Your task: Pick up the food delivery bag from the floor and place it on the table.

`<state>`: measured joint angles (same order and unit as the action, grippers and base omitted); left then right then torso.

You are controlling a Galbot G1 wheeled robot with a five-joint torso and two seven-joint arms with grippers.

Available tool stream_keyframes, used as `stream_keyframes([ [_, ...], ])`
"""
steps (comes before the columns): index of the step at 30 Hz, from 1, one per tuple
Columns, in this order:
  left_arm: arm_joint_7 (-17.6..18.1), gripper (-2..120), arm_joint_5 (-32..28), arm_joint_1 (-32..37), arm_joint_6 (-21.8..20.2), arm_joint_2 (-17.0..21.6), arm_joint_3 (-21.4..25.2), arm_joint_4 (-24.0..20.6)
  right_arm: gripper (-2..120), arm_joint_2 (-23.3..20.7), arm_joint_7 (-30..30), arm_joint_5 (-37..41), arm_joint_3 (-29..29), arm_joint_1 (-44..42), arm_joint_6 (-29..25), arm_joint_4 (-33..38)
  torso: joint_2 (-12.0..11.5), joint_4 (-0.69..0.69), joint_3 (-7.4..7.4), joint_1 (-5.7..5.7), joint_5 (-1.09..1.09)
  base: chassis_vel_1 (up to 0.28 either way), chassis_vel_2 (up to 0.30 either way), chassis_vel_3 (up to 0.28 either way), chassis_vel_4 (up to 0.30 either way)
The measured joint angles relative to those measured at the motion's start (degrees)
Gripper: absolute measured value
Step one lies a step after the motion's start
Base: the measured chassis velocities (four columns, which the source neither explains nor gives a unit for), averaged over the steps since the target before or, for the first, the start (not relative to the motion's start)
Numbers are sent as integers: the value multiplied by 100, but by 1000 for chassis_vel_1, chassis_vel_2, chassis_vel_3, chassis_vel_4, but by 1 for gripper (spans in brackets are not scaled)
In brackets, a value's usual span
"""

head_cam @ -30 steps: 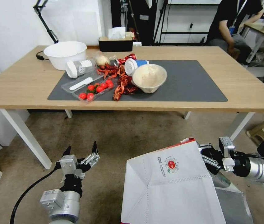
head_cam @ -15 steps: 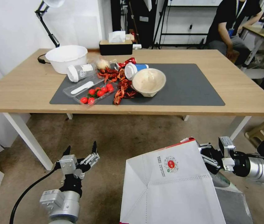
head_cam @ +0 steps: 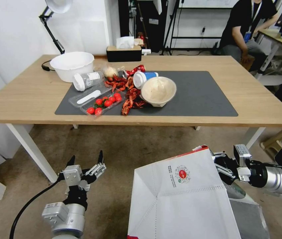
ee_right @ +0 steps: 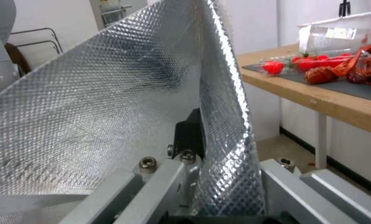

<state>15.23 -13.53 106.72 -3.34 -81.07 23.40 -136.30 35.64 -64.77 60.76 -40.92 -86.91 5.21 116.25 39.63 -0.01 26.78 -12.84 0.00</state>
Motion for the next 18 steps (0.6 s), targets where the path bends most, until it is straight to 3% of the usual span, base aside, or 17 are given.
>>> stream_keyframes([
  [18, -2, 100, -8, -9, -9, 30, 1, -7, 0, 8, 7, 22, -22, -25, 7, 4, 511, 0, 301, -208, 0, 0, 0, 0, 0],
])
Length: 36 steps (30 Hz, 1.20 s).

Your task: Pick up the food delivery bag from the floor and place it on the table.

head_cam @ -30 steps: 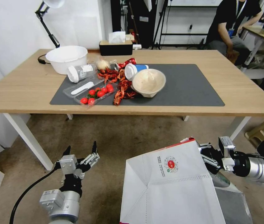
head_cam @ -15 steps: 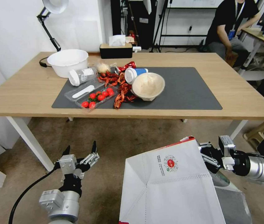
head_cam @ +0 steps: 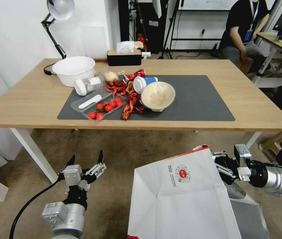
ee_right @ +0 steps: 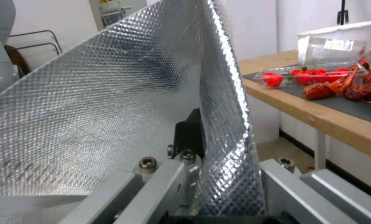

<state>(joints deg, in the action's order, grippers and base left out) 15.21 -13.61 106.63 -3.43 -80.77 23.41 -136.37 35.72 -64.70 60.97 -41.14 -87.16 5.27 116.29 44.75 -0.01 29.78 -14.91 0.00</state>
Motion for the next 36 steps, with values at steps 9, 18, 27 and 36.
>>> stream_keyframes([
  [9, 0, 100, -2, 5, -1, 5, -5, 0, 0, -55, -7, 8, -12, 5, 0, -26, 246, 0, 143, -105, 0, 0, 0, 0, 0],
  [18, 0, 100, 1, 19, -1, 3, -7, -21, 0, -55, 10, 13, -17, -4, -7, -25, 488, 0, 282, -207, 0, 0, 0, 0, 0],
  [27, 0, 100, 15, 25, 4, 5, -18, -21, 0, -11, 9, 13, -22, -27, -12, -5, 747, 0, 429, -318, 0, 0, 0, 0, 0],
  [36, 0, 100, 11, 40, 7, 16, -6, -43, 0, -1, 9, 8, -20, -36, -12, 20, 997, 0, 567, -429, 0, 0, 0, 0, 0],
])
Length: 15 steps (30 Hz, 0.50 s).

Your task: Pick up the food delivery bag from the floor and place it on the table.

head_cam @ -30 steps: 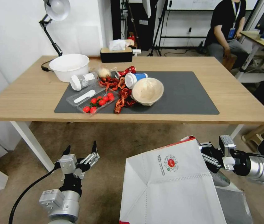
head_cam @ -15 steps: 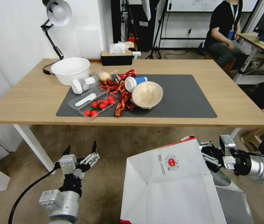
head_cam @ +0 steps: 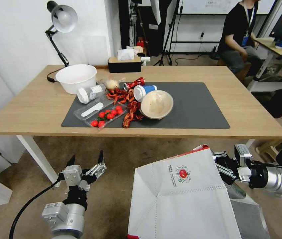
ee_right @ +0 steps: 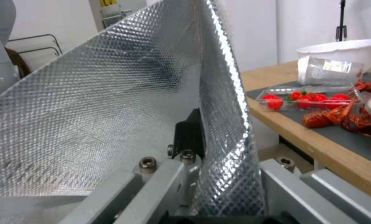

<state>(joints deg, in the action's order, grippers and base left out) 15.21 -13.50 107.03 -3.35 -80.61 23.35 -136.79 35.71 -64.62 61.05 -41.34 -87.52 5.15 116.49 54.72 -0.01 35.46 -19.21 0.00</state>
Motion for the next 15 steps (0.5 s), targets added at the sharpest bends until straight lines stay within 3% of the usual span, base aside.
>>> stream_keyframes([
  [15, -2, 100, 38, 15, 7, -1, -29, 2, 0, 11, -13, -1, 14, -2, -6, 12, 424, 0, 241, -183, 0, 0, 0, 0, 0],
])
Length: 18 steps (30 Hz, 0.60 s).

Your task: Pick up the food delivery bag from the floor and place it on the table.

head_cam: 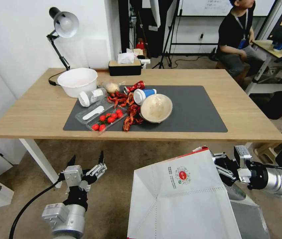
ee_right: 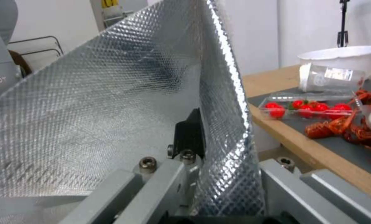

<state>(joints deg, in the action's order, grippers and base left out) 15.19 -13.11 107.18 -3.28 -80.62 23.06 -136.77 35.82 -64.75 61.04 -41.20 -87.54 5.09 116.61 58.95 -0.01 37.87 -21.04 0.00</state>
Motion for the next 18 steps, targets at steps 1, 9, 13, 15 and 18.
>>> stream_keyframes([
  [1, 0, 100, 0, 0, 0, 0, 0, 0, 0, 0, 0, 0, 0, 0, 0, 0, 0, 0, 0, 0, 0, 0, 0, 0, 0],
  [9, -11, 100, -1, -6, -1, -5, 10, 14, 0, 29, 4, 2, 15, 28, 8, 29, 232, 0, 132, -100, 0, 0, 0, 0, 0],
  [13, -13, 100, -1, -6, -1, -4, 11, 14, 0, 32, 3, 2, 15, 24, 8, 27, 276, 0, 154, -121, 0, 0, 0, 0, 0],
  [15, -13, 100, -1, -6, -1, -4, 11, 14, 0, 32, 3, 2, 15, 24, 8, 27, 279, 0, 156, -122, 0, 0, 0, 0, 0],
  [18, -16, 100, -2, -3, 5, -4, 11, 18, 0, 40, 3, 2, 15, 19, 8, 25, 362, 0, 204, -159, 0, 0, 0, 0, 0],
])
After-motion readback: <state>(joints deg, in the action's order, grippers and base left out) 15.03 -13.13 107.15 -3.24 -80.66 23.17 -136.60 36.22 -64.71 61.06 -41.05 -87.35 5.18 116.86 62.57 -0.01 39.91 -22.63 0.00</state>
